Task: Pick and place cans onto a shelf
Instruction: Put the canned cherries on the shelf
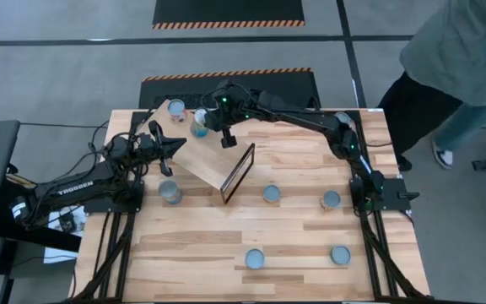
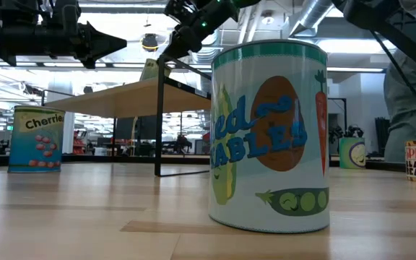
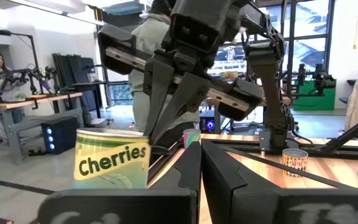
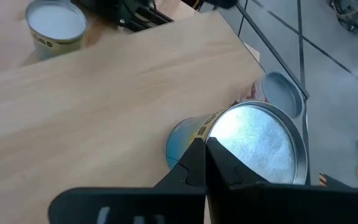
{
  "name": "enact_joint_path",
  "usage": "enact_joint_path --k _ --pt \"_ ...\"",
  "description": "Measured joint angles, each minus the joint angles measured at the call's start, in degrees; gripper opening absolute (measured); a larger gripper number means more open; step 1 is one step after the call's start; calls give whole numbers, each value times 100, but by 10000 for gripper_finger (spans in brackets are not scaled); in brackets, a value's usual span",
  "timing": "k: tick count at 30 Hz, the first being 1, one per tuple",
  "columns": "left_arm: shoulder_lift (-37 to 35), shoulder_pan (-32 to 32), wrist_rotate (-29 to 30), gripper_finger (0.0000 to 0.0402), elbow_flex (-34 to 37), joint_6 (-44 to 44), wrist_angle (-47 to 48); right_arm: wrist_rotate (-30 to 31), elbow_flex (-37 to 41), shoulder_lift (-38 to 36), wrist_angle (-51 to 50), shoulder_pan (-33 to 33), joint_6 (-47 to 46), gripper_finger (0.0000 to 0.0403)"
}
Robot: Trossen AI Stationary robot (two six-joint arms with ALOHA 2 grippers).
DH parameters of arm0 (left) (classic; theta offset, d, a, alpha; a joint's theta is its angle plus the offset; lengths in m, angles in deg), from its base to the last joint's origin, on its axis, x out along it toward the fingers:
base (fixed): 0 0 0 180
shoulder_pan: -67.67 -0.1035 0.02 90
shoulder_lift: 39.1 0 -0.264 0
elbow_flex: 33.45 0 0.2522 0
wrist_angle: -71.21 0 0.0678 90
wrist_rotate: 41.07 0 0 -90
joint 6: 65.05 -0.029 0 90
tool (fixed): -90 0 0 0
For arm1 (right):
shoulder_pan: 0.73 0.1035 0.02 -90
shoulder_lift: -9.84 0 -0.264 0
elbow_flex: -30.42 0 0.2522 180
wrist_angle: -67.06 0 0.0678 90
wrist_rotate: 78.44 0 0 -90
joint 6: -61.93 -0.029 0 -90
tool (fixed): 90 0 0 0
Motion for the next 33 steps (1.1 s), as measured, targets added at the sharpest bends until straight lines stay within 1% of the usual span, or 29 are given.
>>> enact_joint_path --k 2,9,12,15,17,20,22,23,24,26,28,33 --pt "0 0 0 0 0 0 -2 0 0 0 53 30 -9 26" --pt "0 0 0 0 2 0 -2 10 0 0 192 35 -106 89" --pt "0 0 0 0 2 -2 -2 71 0 0 323 35 -149 106" --pt "0 0 -40 0 2 0 2 250 15 -88 271 73 -33 112" --pt "0 0 -147 0 2 0 2 518 17 -265 196 130 167 104" --pt "1 4 -222 0 4 -4 2 741 -8 -607 -139 174 373 71" --pt "0 4 -223 0 4 -60 22 592 -14 -730 -420 148 292 38" --pt "0 4 -223 0 4 -102 49 439 -12 -744 -593 112 184 21" --pt "0 4 -222 0 4 -131 81 243 -7 -743 -751 69 87 12" --pt "2 4 -210 0 5 -171 137 -127 50 -734 -1074 -4 -110 12" --pt "3 4 -175 0 7 -175 144 -253 272 -740 -999 -57 -194 12" --pt "3 2 -173 0 7 -176 158 -471 1136 -723 -228 -44 -247 7"
